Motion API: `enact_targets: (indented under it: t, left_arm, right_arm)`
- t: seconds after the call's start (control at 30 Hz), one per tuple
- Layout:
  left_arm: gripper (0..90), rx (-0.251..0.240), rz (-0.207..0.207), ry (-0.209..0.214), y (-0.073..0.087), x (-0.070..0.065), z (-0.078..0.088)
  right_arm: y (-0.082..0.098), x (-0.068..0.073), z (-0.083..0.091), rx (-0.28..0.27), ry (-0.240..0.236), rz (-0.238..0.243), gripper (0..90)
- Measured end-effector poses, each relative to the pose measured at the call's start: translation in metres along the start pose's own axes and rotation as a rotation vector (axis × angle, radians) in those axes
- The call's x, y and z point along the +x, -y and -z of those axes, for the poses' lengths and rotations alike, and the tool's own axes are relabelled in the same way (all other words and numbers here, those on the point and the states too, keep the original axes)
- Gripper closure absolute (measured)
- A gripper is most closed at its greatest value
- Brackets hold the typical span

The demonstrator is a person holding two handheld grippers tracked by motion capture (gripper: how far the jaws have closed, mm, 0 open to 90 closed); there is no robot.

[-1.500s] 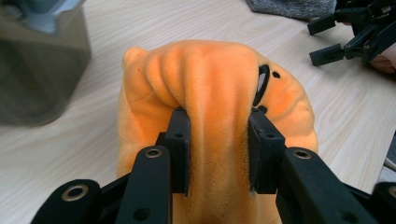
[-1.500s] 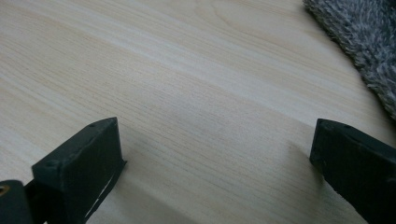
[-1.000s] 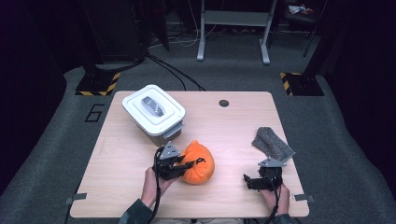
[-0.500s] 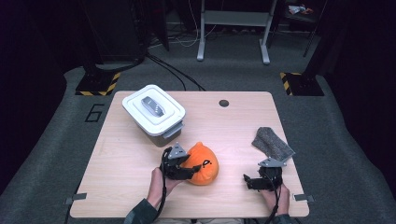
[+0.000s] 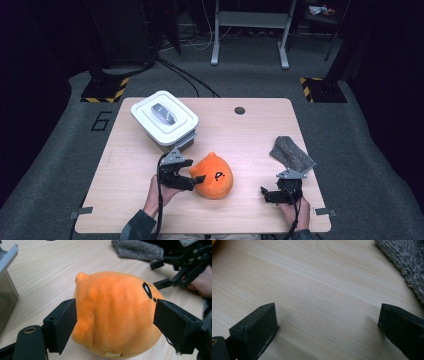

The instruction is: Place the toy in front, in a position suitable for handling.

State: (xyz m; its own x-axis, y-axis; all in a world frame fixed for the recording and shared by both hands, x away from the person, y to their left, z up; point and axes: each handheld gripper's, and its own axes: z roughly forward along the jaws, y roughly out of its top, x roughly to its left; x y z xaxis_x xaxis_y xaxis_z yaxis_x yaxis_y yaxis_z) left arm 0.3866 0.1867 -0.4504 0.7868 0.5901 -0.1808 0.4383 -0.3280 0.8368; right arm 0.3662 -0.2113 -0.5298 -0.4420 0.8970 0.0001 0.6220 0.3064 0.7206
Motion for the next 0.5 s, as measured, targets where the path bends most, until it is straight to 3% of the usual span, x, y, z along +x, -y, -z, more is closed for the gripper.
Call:
enact_targets:
  t: [0.1,0.13,0.17,0.23,0.3,0.4,0.5]
  left_arm:
    - [17.1,0.011,0.000,0.024,0.002,0.009,0.002]
    - [16.3,0.018,-0.010,0.018,0.002,0.010,0.001]
    - [15.6,0.032,-0.030,0.044,0.002,0.013,-0.001]
    - [14.7,0.047,-0.038,0.032,0.001,0.013,-0.005]
    - [13.7,0.053,-0.049,0.074,0.000,0.014,-0.011]
    - [12.9,0.058,-0.062,0.097,-0.001,0.013,-0.021]
    - [14.5,0.094,-0.092,0.105,-0.003,0.009,-0.031]
  right_arm:
    - [0.000,-0.001,0.000,0.002,0.001,0.007,1.4]
    - [0.000,-0.001,0.000,0.002,0.001,0.007,1.4]
    - [0.000,-0.001,0.000,0.001,0.000,0.009,1.4]
    - [0.000,-0.001,0.000,0.002,0.000,0.007,1.4]
    - [0.000,-0.001,0.000,0.002,0.000,0.006,1.4]
    - [0.000,0.000,0.000,0.001,0.000,0.005,1.4]
    - [0.000,0.000,0.000,0.000,0.000,0.001,1.4]
